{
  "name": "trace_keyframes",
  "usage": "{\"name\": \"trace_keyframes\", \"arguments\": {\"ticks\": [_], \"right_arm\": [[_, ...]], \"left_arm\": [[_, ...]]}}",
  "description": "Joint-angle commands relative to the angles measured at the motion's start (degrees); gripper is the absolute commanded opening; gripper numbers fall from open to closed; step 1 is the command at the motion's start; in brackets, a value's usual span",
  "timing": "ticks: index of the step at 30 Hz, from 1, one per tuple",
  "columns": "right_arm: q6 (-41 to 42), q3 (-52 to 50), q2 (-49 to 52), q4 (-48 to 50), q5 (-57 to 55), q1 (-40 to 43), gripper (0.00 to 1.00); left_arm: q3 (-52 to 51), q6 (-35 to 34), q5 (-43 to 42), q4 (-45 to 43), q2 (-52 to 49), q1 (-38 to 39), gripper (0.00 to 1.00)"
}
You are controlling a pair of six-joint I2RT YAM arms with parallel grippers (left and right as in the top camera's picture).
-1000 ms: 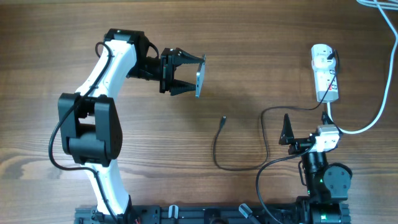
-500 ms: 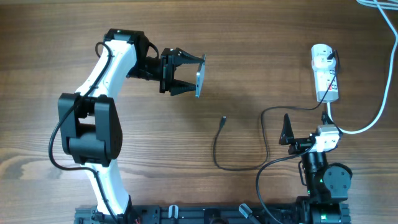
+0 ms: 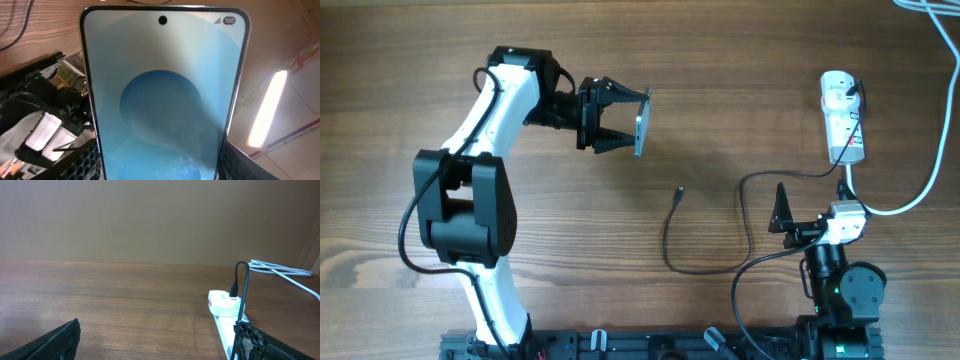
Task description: Plug charger to phone and switch on socket
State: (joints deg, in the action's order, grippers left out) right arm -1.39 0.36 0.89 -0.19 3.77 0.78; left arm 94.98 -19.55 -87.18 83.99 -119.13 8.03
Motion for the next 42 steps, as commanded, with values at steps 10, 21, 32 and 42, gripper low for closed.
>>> {"name": "trace_keyframes", "arguments": {"ticks": [10, 21, 32, 42], "right_arm": [[0.0, -0.1, -0.1, 0.2, -0.6, -0.4, 1.0], [0.0, -0.1, -0.1, 0.2, -0.6, -0.4, 1.0], [0.0, -0.1, -0.1, 0.2, -0.6, -0.4, 1.0], [0.0, -0.1, -0.1, 0.2, -0.6, -0.4, 1.0]], "left_arm": [[0.0, 1.3, -3.2, 0.1, 2.3, 0.1, 0.6], [0.0, 1.1, -3.2, 1.4, 2.3, 0.1, 0.6], [0.0, 1.1, -3.2, 1.4, 2.3, 0.1, 0.59], [0.0, 1.1, -3.2, 1.4, 2.3, 0.1, 0.59]]}}
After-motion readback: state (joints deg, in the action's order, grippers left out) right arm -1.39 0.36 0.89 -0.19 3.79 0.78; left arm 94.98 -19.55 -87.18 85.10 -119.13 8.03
